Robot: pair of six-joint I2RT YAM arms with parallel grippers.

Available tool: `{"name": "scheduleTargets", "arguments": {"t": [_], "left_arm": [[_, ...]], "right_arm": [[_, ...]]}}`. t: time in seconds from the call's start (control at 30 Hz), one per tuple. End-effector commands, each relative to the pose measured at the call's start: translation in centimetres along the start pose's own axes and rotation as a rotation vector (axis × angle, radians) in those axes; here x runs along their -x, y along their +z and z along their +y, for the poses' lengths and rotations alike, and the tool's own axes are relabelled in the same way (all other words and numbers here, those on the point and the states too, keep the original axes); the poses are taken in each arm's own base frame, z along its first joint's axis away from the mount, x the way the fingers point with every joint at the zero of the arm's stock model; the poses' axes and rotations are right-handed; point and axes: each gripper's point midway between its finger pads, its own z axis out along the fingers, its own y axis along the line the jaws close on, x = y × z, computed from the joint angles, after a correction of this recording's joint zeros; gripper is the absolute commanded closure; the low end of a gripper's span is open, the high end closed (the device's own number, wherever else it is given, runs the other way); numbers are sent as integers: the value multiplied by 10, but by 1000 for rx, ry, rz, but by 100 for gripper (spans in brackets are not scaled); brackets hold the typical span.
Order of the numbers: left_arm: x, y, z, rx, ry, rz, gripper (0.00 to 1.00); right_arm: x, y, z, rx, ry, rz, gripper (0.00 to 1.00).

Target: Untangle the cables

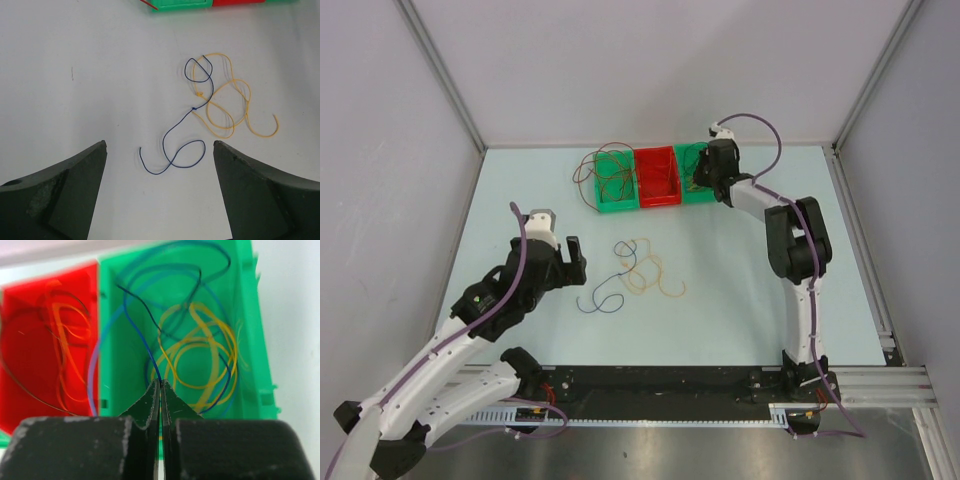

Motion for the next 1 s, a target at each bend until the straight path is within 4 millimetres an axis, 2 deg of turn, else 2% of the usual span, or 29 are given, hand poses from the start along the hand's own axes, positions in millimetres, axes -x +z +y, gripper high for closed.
{"name": "scheduleTargets", "arguments": {"t": [0.0,0.03,0.07,0.13,0.2,0.3,0.33,0.4,0.43,0.53,0.57,0.6,0.63,0.7,0.73,0.77,0.8,0.83,0.9,0.93,0.97], "left_arm": [[9,-1,0,-1,3,-28,8],[8,0,1,2,4,-25,8],[8,0,1,2,4,-26,8],[8,0,0,1,5,-25,8],[8,0,1,2,4,-26,8],[8,0,1,4,3,-24,8],[8,-1,1,3,3,-27,8],[8,-1,1,6,3,-25,8],[8,-1,1,5,2,-27,8],[8,-1,2,8,2,-25,8],[8,-1,2,7,0,-26,8],[7,0,2,9,1,-22,8],[7,0,2,9,1,-22,8],[6,0,1,7,2,-17,9],[6,1,1,6,1,-15,9],[4,1,0,7,-1,-9,9],[2,2,-1,2,-4,0,9],[-1,3,-3,-4,-3,13,11],[-5,5,-7,-15,-15,35,12],[-9,7,-11,-29,-22,55,13],[-11,9,-14,-38,-41,63,14]], "right_arm": [[0,3,-1,-12,17,26,100],[-2,2,-2,-18,12,42,100],[10,2,4,0,9,21,100],[10,-4,5,-2,0,60,100],[30,-13,15,19,-10,40,100],[52,-27,29,63,-23,17,84],[64,-35,34,74,-28,-4,69],[77,-47,40,78,-40,-21,58],[90,-58,44,84,-43,-46,50],[99,-76,49,82,-50,-59,40],[110,-88,54,92,-50,-81,39],[112,-95,54,94,-47,-85,38],[107,-99,55,95,-46,-75,37],[118,-121,63,116,-39,-111,37],[105,-124,61,113,-38,-90,36],[115,-142,66,129,-36,-120,36],[117,-148,68,138,-32,-139,36],[100,-153,67,140,-27,-110,35],[102,-172,69,137,-23,-140,35],[96,-177,72,140,-27,-131,35],[81,-177,71,136,-32,-101,35]]}}
